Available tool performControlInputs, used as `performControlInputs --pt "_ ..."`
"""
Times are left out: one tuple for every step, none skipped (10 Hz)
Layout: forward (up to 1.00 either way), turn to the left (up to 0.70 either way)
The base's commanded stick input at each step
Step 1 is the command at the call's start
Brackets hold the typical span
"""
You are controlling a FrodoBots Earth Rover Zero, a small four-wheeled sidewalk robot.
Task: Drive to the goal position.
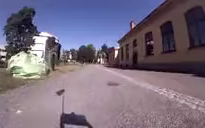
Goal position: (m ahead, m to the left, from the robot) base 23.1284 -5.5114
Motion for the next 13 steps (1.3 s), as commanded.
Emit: performControlInputs --pt "0.63 0.15" --pt "0.63 0.12" --pt "0.63 0.09" --pt "0.64 0.07" --pt "0.64 0.05" --pt "0.65 0.03" --pt "0.65 0.01" --pt "0.65 0.00" --pt "0.65 0.00" --pt "0.65 0.00" --pt "0.65 0.00" --pt "0.67 0.00" --pt "0.68 0.00"
